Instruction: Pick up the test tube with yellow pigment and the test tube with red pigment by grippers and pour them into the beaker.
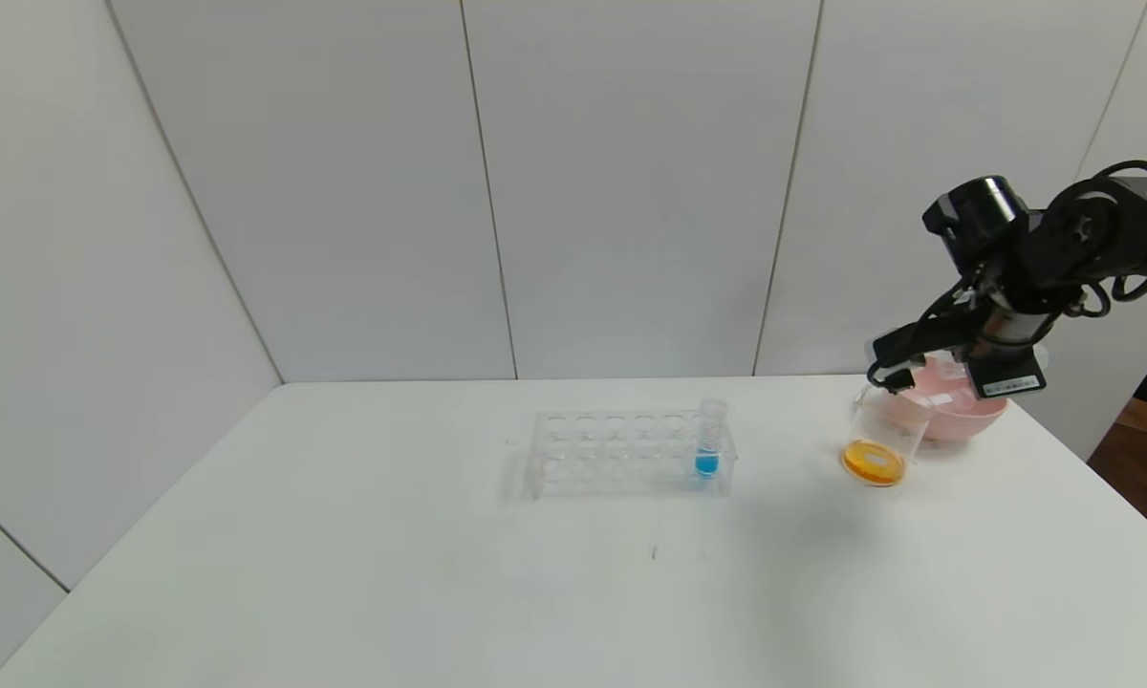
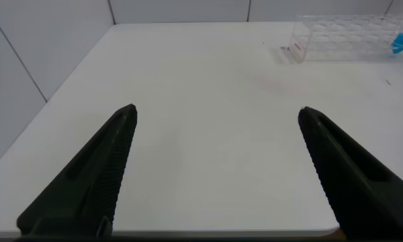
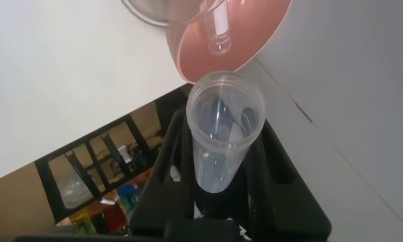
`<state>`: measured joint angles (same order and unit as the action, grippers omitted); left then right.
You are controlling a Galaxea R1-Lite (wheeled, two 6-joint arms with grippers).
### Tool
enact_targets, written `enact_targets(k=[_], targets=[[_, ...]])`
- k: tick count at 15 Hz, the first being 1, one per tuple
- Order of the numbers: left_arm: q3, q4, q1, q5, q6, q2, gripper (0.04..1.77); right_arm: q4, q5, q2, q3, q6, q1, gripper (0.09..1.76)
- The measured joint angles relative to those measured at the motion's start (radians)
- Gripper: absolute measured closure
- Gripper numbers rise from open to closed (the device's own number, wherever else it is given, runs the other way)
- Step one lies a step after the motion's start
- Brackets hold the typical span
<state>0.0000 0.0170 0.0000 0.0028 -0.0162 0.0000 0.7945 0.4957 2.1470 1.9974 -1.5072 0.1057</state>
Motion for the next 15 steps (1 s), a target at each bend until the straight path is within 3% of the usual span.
enact_targets(k=[3,6,10,15], targets=[[0.0,0.0,0.0,0.0,0.0,0.0,0.09,-0.028,-0.238,-0.011,0.0,0.041,-0.013,1.34],[0.0,0.0,0.0,0.0,0.0,0.0,0.09,-0.043,-0.407,-0.047,-0.001,0.163,-0.039,1.34],[0.0,0.0,0.0,0.0,0.0,0.0,0.09,-0.043,-0.63,-0.121,-0.002,0.471,-0.074,1.34],[0.0,0.0,0.0,0.0,0.0,0.0,0.09,-0.136,-1.026,-0.193,-0.018,0.784,-0.152,1.34]])
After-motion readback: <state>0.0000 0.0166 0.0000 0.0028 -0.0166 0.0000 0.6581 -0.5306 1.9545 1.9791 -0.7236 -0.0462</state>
